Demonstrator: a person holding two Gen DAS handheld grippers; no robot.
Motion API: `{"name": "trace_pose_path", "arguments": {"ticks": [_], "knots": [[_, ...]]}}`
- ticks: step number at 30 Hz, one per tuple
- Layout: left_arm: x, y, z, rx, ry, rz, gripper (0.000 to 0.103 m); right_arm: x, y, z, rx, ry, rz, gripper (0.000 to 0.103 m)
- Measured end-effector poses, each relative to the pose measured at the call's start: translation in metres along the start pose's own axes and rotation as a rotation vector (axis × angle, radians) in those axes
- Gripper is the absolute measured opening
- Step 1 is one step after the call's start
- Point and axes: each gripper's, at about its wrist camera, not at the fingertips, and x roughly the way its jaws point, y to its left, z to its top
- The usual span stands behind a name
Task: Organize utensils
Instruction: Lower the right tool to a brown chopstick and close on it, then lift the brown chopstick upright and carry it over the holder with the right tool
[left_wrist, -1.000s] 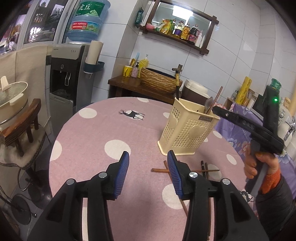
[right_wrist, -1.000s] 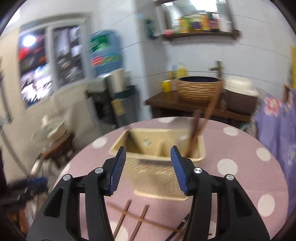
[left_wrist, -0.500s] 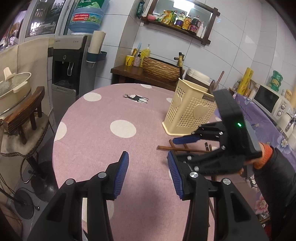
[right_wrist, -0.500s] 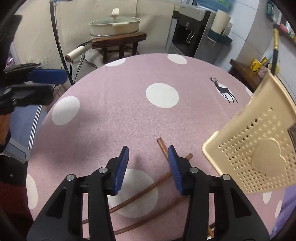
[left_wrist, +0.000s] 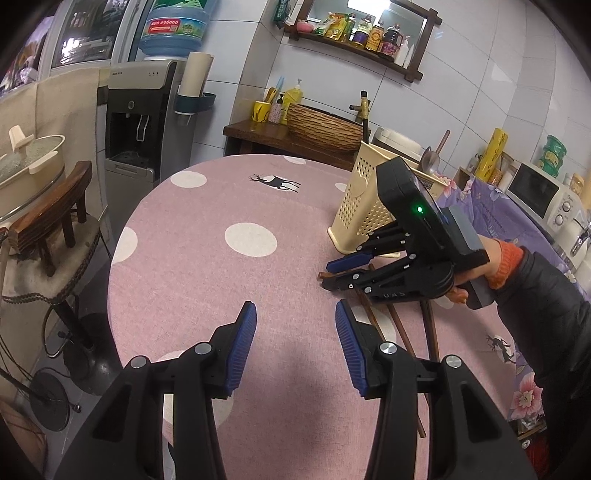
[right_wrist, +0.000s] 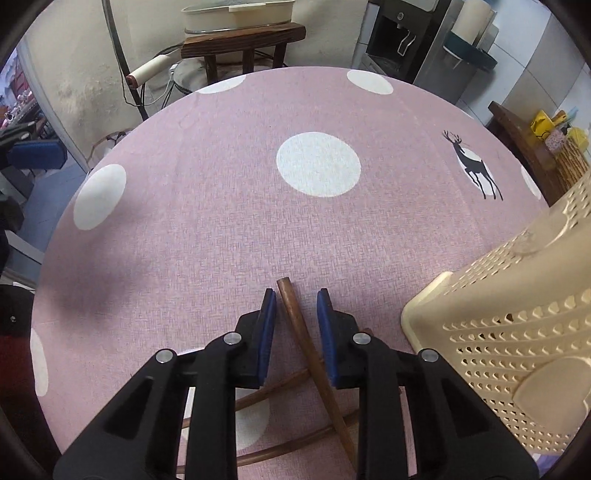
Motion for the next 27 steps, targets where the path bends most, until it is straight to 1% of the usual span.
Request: {"name": "trace_pose_path", "arguments": {"ticks": [2, 4, 6, 7, 10, 14, 16, 18, 23, 27], "knots": [[0.000, -0.002, -0.002, 0.003, 0.002, -0.004, 0.045, 0.000, 0.000, 0.000, 0.007, 0.001, 0.018, 0.015], [0.001, -0.004, -0.002, 0.005, 0.003, -0.009, 0.045, 0.000, 0.003, 0.000, 0.003, -0.002, 0.010, 0.013], [0.001, -0.006, -0.003, 0.010, 0.003, -0.009, 0.045, 0.000, 0.007, -0.001, 0.007, -0.005, -0.010, 0.008], [0.001, -0.007, -0.003, 0.013, 0.003, -0.008, 0.045, -0.001, 0.007, -0.001, 0.016, -0.009, -0.013, 0.008], [0.002, -0.009, -0.004, 0.018, 0.005, -0.002, 0.045, -0.016, 0.010, -0.004, 0.044, -0.073, -0.031, 0.008], [0.004, -0.011, -0.004, 0.020, 0.009, -0.008, 0.045, -0.051, 0.013, -0.012, 0.105, -0.168, -0.092, 0.008], [0.005, -0.014, -0.004, 0.025, 0.009, -0.014, 0.047, -0.072, 0.014, -0.018, 0.135, -0.217, -0.122, 0.008], [0.005, -0.018, -0.005, 0.030, 0.010, -0.022, 0.048, -0.090, 0.017, -0.025, 0.154, -0.253, -0.165, 0.008], [0.004, -0.028, -0.006, 0.034, 0.010, -0.054, 0.048, -0.151, 0.018, -0.047, 0.240, -0.395, -0.227, 0.008], [0.000, -0.037, -0.007, 0.055, 0.004, -0.062, 0.049, -0.196, 0.019, -0.066, 0.302, -0.492, -0.272, 0.008]]}}
